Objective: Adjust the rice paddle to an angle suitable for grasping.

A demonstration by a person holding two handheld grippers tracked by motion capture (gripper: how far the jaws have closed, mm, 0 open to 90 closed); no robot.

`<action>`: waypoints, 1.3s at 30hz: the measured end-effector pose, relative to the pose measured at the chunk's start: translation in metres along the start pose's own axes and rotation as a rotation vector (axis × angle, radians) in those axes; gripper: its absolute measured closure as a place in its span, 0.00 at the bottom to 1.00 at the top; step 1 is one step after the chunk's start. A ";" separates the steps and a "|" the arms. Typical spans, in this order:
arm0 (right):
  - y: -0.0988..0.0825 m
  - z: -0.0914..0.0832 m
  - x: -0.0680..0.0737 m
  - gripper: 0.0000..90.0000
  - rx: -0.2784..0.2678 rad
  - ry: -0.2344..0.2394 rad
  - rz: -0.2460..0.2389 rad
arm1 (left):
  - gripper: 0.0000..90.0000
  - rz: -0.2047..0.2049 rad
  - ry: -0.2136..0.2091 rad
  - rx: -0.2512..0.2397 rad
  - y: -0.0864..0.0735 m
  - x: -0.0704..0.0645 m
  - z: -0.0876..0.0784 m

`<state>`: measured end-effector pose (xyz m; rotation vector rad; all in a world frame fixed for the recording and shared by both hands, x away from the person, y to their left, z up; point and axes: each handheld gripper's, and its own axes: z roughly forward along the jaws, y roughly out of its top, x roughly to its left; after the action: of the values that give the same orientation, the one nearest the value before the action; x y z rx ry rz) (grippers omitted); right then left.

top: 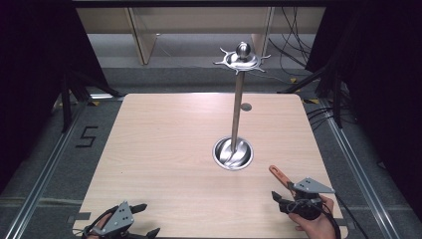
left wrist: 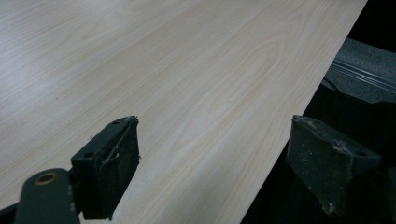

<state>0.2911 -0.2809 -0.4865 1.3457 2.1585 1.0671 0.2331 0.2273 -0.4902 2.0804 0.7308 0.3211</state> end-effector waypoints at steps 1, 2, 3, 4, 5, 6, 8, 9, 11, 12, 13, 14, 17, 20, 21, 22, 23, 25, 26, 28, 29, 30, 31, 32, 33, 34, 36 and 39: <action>0.000 0.000 -0.002 0.37 -0.009 -0.004 -0.017 | 0.18 -0.001 0.001 -0.001 0.000 0.000 0.000; 0.000 0.000 -0.002 0.37 -0.010 0.000 -0.009 | 0.18 0.015 0.007 0.013 0.000 0.001 -0.001; 0.000 0.001 -0.004 0.37 -0.012 -0.005 -0.029 | 0.18 0.014 0.005 0.006 0.000 0.001 0.000; 0.000 0.002 -0.005 0.36 -0.012 0.002 -0.025 | 0.18 0.015 0.005 0.007 0.000 0.001 0.000; 0.000 0.001 -0.005 0.36 -0.011 0.008 -0.028 | 0.18 0.015 0.005 0.008 0.000 0.001 0.000; 0.001 0.001 -0.006 0.36 -0.008 0.009 -0.027 | 0.18 0.014 0.005 0.007 0.000 0.001 0.000; 0.001 0.000 -0.007 0.36 0.000 0.017 -0.016 | 0.18 0.012 0.005 0.006 0.000 0.001 0.000; 0.001 0.000 -0.004 0.36 0.000 0.013 0.013 | 0.18 0.014 0.005 0.006 0.000 0.001 0.000; 0.002 -0.001 -0.008 0.36 -0.019 0.004 -0.014 | 0.18 -0.006 0.001 -0.010 0.000 0.000 0.001; 0.002 -0.001 -0.009 0.36 -0.018 0.002 -0.014 | 0.18 0.013 0.005 0.008 0.000 0.002 0.000; 0.003 -0.001 -0.010 0.37 -0.017 0.003 -0.015 | 0.18 0.013 0.005 0.007 0.000 0.002 0.000; 0.003 -0.001 -0.010 0.36 -0.019 0.007 -0.009 | 0.18 0.013 0.005 0.007 0.000 0.002 0.000; 0.003 0.000 -0.010 0.37 -0.009 0.003 0.001 | 0.18 0.013 0.005 0.008 0.000 0.002 0.000; 0.002 0.001 -0.011 0.37 -0.005 0.007 -0.005 | 0.18 0.012 0.004 0.008 0.000 0.002 0.000; 0.002 0.001 -0.008 0.37 0.002 0.004 0.026 | 0.18 -0.006 0.002 -0.014 -0.001 0.000 0.002; 0.002 0.001 -0.008 0.37 0.005 0.002 0.025 | 0.18 0.006 0.005 -0.004 0.000 0.001 0.001; 0.002 0.001 -0.012 0.37 0.003 0.006 -0.012 | 0.18 0.001 0.005 -0.008 0.000 0.001 0.001; 0.002 0.001 -0.012 0.37 -0.004 -0.003 -0.024 | 0.18 -0.004 -0.001 -0.006 0.000 0.000 0.001; 0.002 0.002 -0.012 0.37 -0.008 -0.005 -0.025 | 0.18 0.009 0.002 0.004 0.000 0.001 0.000; 0.002 0.003 -0.012 0.37 0.003 0.003 -0.016 | 0.18 0.013 0.004 0.007 0.000 0.002 0.000; 0.002 0.003 -0.011 0.37 0.005 0.005 -0.014 | 0.18 0.013 0.004 0.006 0.000 0.002 0.000; 0.002 0.003 -0.011 0.37 0.005 0.008 -0.016 | 0.18 0.020 -0.001 0.008 0.000 0.002 0.000; 0.002 0.003 -0.011 0.37 0.006 0.011 -0.017 | 0.18 0.018 -0.002 0.011 0.000 0.002 0.000; 0.002 0.003 -0.010 0.37 0.008 0.011 -0.014 | 0.18 0.013 0.000 0.011 0.000 0.002 0.000; 0.002 0.003 -0.010 0.37 0.008 0.001 -0.021 | 0.18 0.015 0.002 0.011 0.000 0.002 0.000; 0.002 0.004 -0.011 0.37 0.012 0.020 -0.032 | 0.18 0.013 0.004 0.007 0.000 0.002 0.000; 0.001 0.002 -0.006 0.37 0.039 -0.001 0.025 | 0.18 -0.008 -0.003 -0.011 0.000 0.000 0.001; 0.002 0.004 -0.011 0.37 0.018 0.002 -0.037 | 0.18 -0.016 -0.006 -0.018 0.000 -0.001 0.002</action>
<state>0.3000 -0.2884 -0.4882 1.3084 2.1907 1.0377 0.2331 0.2255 -0.4914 2.0573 0.7377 0.3115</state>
